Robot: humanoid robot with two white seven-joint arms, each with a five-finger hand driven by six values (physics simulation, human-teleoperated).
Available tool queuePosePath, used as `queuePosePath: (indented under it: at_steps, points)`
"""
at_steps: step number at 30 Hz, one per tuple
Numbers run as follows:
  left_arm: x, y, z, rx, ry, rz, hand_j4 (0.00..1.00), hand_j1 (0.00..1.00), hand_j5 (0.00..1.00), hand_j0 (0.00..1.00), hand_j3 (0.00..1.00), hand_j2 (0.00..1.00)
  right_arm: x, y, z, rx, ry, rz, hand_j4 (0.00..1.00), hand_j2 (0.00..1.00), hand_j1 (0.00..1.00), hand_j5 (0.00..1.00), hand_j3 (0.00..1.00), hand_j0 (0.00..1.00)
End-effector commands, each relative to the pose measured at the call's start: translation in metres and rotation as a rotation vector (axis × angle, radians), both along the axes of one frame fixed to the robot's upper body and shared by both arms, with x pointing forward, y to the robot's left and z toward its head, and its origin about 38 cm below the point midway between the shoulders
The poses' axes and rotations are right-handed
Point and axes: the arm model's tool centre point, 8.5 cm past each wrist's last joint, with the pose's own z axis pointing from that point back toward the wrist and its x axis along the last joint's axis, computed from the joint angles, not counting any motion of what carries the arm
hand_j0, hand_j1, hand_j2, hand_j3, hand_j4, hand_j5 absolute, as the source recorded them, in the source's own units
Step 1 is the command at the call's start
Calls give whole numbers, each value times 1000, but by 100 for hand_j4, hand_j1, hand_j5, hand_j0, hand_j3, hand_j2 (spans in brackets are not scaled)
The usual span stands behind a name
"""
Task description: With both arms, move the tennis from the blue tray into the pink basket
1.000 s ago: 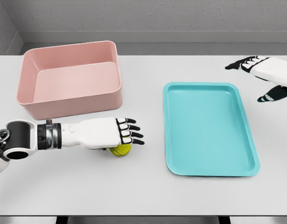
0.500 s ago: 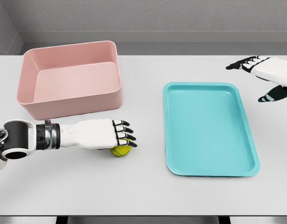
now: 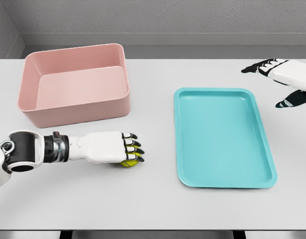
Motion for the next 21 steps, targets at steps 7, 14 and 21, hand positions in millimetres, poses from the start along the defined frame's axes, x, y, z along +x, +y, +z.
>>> queuePosePath:
  at_steps: [7, 14, 21]
  points:
    - [-1, -6, -1, -9, 4, -8, 58, 58, 58, 58, 58, 58, 0, -1, 1, 3, -2, -2, 100, 100, 100, 100, 100, 100]
    - [-5, -9, -7, -2, 30, -12, 40, 40, 40, 40, 40, 40, 0, -1, 1, 3, -2, -2, 100, 100, 100, 100, 100, 100]
    - [-4, -13, -3, -35, 46, -15, 10, 10, 10, 10, 10, 10, 0, 1, 2, 2, -4, 2, 100, 100, 100, 100, 100, 100]
